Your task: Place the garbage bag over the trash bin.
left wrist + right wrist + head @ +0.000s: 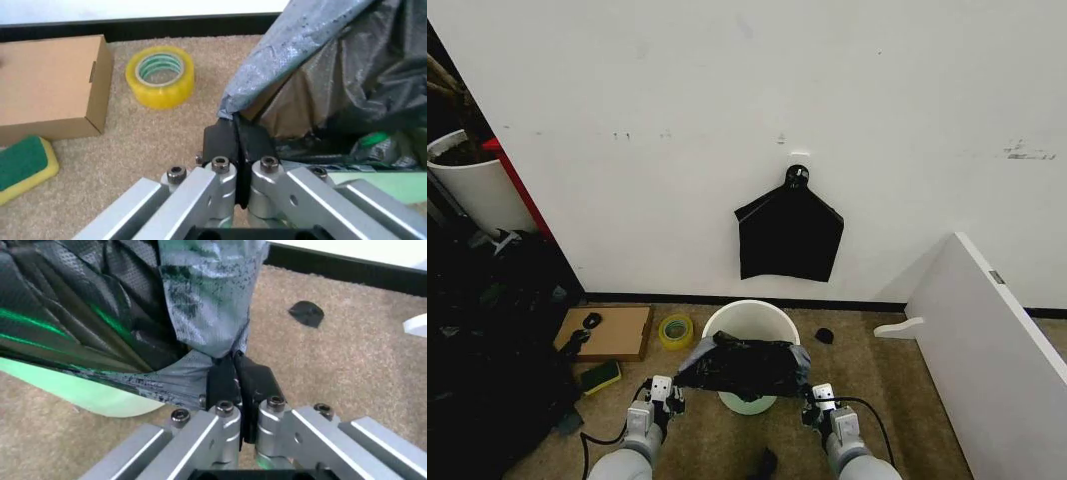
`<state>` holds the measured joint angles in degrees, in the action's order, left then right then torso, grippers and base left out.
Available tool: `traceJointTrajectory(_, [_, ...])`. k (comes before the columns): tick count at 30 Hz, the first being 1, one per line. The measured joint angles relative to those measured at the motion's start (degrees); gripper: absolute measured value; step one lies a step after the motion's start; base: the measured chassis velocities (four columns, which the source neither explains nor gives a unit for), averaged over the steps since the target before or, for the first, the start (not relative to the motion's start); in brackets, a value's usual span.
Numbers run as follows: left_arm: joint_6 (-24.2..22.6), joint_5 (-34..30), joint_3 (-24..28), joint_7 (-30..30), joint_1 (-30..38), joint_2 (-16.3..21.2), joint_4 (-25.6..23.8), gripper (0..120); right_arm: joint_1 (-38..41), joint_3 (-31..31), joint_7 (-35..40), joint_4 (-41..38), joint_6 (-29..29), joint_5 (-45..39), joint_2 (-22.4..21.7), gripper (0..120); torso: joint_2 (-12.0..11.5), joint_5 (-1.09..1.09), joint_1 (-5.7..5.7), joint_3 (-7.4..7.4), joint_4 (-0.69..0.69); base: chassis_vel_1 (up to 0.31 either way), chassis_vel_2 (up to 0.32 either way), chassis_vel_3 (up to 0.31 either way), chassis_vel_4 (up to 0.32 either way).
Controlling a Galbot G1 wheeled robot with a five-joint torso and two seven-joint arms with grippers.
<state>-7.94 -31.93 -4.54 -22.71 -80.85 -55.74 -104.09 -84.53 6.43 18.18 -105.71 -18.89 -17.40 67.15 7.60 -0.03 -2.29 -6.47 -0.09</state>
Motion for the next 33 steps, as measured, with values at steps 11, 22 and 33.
traceJointTrajectory(11, [1.1, -0.8, -0.2, -0.1, -0.1, -0.7, -0.4, 1, -0.3, -0.3, -0.8, -0.4, 1.6, -0.2, 0.0, 0, 0.0, -0.01, 0.00, 0.00, 0.00, 0.000, 0.000, 0.000, 0.000])
traceJointTrajectory(22, [1.2, -0.5, -1.5, -0.7, -4.6, 0.0, -7.6, 43, -4.9, 0.4, -2.3, -5.1, 4.9, 1.7, -1.2, 30, 0.0, 0.00, 0.01, 0.01, 0.00, 0.000, 0.000, 0.000, 0.000])
traceJointTrajectory(33, [4.9, -2.2, -2.5, -0.3, -9.3, 1.0, -11.5, 80, -9.2, 2.5, -2.1, -7.9, 8.6, 3.1, -1.3, 69, 0.0, 0.00, 0.01, 0.01, 0.00, 0.000, 0.000, 0.000, 0.000])
